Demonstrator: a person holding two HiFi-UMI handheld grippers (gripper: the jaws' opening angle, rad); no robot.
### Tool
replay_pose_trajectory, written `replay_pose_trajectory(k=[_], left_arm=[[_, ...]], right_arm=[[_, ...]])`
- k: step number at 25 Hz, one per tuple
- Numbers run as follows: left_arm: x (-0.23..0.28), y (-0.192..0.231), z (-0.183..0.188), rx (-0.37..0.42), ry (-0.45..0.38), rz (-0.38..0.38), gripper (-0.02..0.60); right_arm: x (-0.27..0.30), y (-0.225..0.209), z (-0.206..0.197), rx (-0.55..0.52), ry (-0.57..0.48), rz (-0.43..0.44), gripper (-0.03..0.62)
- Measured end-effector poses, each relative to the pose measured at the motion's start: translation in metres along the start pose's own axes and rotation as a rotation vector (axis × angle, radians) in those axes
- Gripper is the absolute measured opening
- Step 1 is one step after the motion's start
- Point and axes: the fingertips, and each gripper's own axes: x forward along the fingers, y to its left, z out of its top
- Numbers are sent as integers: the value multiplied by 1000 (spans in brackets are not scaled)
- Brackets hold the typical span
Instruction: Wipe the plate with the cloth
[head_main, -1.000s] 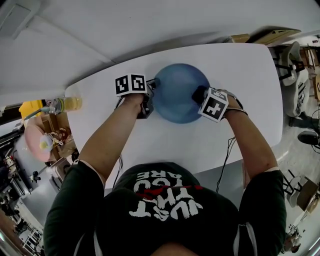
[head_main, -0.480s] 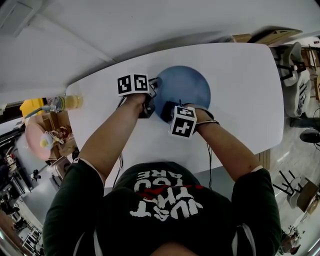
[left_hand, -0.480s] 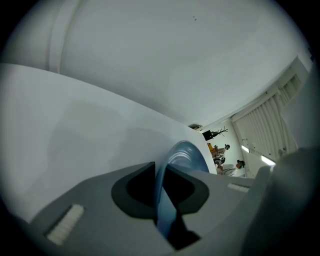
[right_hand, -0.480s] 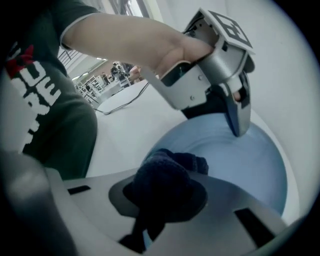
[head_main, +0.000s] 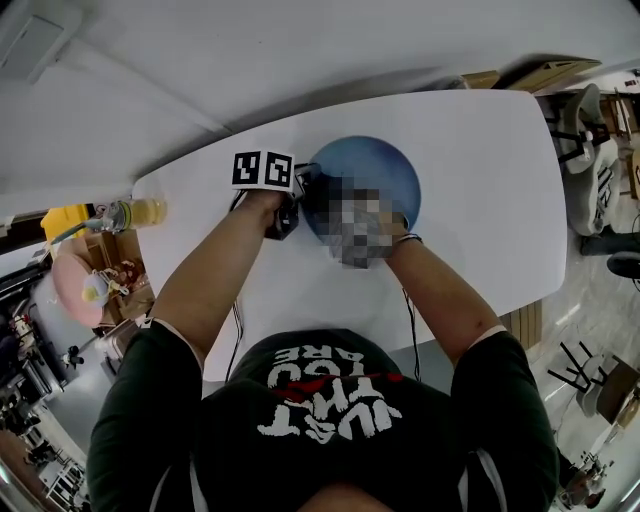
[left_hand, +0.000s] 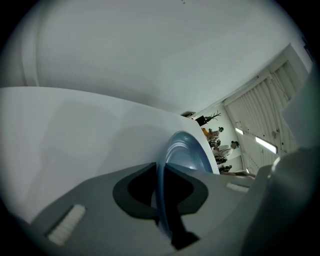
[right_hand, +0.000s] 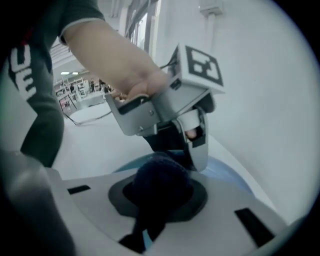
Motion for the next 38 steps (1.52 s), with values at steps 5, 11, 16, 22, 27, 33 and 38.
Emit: replay_pose_trajectory(k=[5,11,16,22,27,33,38], left_arm=[[1,-2,0,44,-2,8,25],[1,-3,-3,57,-2,20,25],[2,-5,-5,91,14,29,23],[1,-4,-6,94,13,24,23],[1,-2,-4,16,-24,12,21],[0,1,-3,-82,-68,5,23],[0,1,-3,-107,-105,24,25]], right_arm=[[-72,-23,-24,112,-62,-80,52],[-33,-9,-41,-96,80,-55,52],[-6,-36,-34,-70,89,-109,52],[-11,-88,-46,18,108,-217,51],[-29,-118,-74,108,192,-261,51],[-62,-100,-116,155,302,-186,51],[-85,-51,-140,171,380,-22,51]])
